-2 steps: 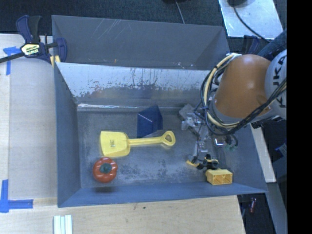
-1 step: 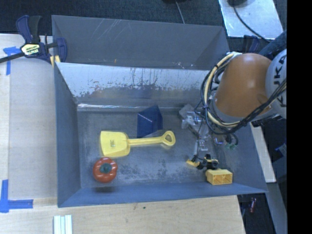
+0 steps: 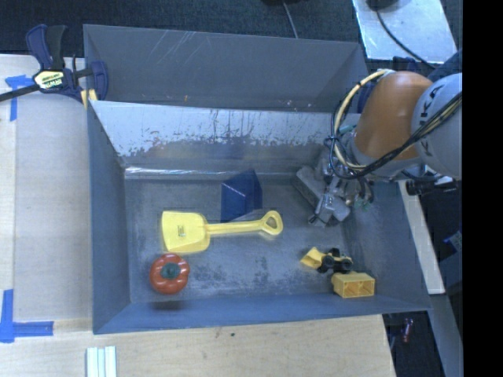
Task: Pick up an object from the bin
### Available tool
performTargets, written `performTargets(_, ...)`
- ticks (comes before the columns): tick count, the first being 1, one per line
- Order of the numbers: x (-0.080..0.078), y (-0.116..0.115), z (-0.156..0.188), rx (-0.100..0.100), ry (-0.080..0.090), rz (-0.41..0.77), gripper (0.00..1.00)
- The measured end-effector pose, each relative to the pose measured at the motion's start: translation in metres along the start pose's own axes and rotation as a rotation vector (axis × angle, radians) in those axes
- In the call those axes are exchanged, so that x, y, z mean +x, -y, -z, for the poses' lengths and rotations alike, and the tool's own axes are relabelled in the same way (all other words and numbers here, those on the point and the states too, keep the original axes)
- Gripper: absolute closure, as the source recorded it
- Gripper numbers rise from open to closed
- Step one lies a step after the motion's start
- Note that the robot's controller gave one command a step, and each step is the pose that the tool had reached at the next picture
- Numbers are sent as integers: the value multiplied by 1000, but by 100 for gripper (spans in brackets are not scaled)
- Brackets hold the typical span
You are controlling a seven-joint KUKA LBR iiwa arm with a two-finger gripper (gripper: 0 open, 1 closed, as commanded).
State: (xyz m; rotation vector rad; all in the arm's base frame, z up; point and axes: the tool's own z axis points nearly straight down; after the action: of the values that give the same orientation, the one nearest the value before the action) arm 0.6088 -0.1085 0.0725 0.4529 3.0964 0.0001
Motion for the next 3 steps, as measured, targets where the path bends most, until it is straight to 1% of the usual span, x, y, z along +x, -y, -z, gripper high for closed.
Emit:
performTargets(1, -8, 37, 28, 1, -3, -30, 0)
performTargets(2, -2, 5, 6, -2, 0, -1, 0)
performTargets(3, 12, -7, -2, 1, 2, -183, 0)
